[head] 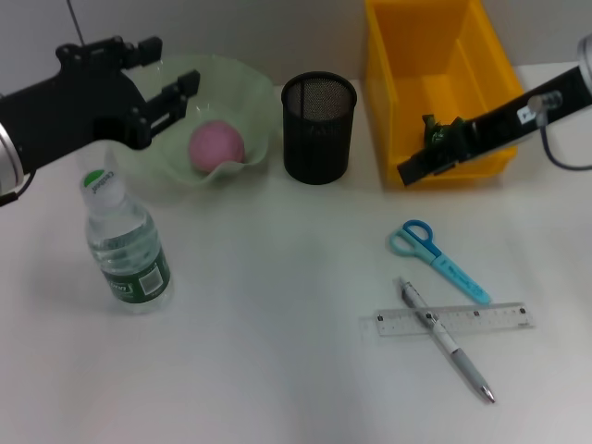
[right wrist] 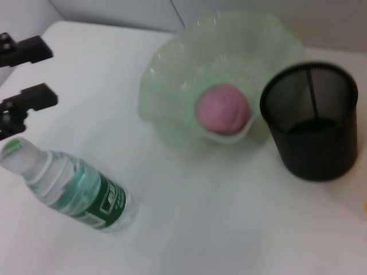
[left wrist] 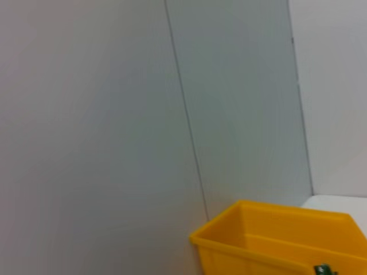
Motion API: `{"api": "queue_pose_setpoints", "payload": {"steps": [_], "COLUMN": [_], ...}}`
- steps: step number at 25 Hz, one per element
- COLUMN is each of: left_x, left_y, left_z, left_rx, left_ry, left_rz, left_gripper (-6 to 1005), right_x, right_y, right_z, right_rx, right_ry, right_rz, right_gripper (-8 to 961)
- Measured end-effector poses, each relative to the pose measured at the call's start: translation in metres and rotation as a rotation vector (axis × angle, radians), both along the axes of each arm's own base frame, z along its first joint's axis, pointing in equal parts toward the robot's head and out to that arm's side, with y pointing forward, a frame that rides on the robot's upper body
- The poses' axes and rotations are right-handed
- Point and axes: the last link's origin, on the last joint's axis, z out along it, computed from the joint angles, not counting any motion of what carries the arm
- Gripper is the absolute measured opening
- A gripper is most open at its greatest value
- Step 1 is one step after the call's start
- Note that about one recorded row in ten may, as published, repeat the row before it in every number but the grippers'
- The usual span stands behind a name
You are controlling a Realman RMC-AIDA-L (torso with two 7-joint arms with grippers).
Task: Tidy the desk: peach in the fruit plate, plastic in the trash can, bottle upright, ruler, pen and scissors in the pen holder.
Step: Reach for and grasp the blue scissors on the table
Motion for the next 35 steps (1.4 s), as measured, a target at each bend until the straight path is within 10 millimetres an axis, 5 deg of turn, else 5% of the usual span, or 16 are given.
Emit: {"api": "queue_pose_setpoints", "payload": {"steps": [13,23,35], "left_x": [-0.02,-0.019,-0.011], "left_y": [0.0,0.014,0.018], "left_z": [0.007,-0.013,-0.026], "left_rx": [-0.042,-0.082,-0.099], "left_ry": [-0.003,0.003,0.028], "left_rz": [0.029,0.018,-0.023], "left_gripper": [499,500,499], "right_x": [0.034,0.028,0.046], "right_y": [-0.005,0.002,0.018], "right_z": [0.001,0.0,-0.045], "right_rx": [-0.011,-0.05,-0.137], "right_ry": [-0.143,-0.339,-0.434], "right_rz": [-0.115,-0.117,-0.076], "right_gripper": [507,507,507]}}
